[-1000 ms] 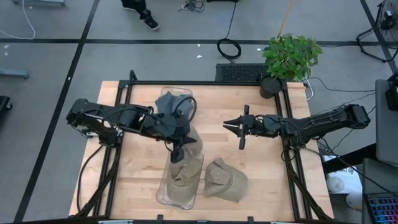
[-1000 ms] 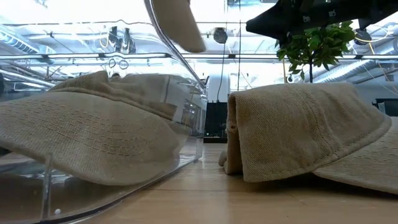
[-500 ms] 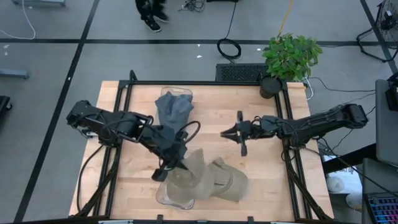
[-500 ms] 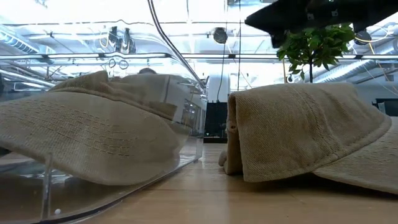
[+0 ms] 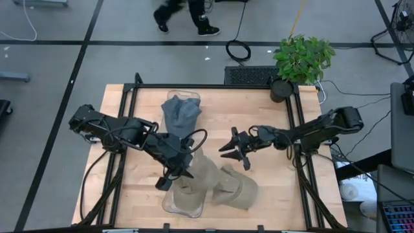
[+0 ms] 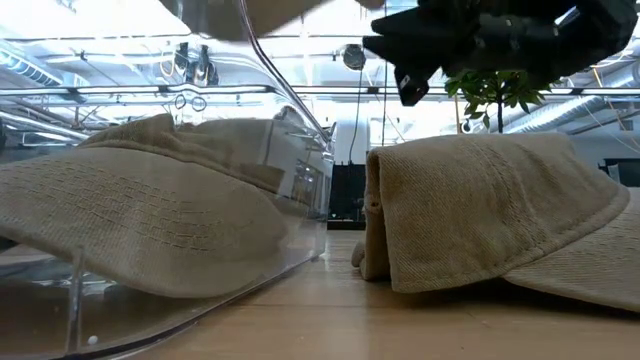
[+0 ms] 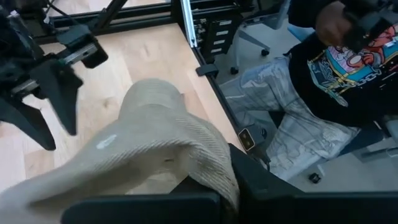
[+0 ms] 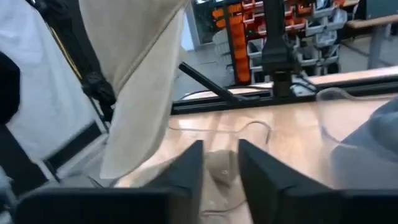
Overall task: Stack caps by color
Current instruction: Stack the top brown cap on the other brown cap in the bottom transparent bin
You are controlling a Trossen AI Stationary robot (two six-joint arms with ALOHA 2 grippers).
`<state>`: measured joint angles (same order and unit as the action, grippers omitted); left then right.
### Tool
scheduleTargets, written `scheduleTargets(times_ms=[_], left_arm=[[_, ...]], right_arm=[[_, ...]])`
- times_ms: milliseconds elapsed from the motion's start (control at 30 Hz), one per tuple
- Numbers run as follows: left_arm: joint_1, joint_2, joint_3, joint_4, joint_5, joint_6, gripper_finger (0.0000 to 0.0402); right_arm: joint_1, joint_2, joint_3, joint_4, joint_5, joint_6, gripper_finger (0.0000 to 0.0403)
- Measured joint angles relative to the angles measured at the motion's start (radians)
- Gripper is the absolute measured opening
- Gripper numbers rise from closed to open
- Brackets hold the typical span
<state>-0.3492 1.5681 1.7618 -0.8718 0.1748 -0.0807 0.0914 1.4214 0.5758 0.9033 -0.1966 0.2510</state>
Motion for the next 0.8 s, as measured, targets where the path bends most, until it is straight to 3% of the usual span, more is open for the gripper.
scheduleTargets(times_ms=[200,333,433,667,800], left_arm=[[0.002,0.0,0.0,0.0,-0.002,-0.002,0.0005],[0.002,0.0,0.0,0.0,-0.027,-0.002,0.0005],[0.002,0.0,0.0,0.0,-0.03,-0.003,0.0005],[0.002,0.0,0.0,0.001,-0.03,-0.011,0.0005],[0.002,0.0,0.0,0.001,-0.039,-0.011,0.0005]], right_arm=[[-0.016,0.065,0.079,0.049,-0.163,0.187,0.0217],[-0.016,0.133,0.169,0.034,-0.305,0.234,0.0262],[-0.016,0.174,0.22,0.035,-0.355,0.234,0.0274],[-0.033,0.203,0.265,0.033,-0.362,0.21,0.0268],[-0.024,0.229,0.31,0.035,-0.448,0.234,0.0259]])
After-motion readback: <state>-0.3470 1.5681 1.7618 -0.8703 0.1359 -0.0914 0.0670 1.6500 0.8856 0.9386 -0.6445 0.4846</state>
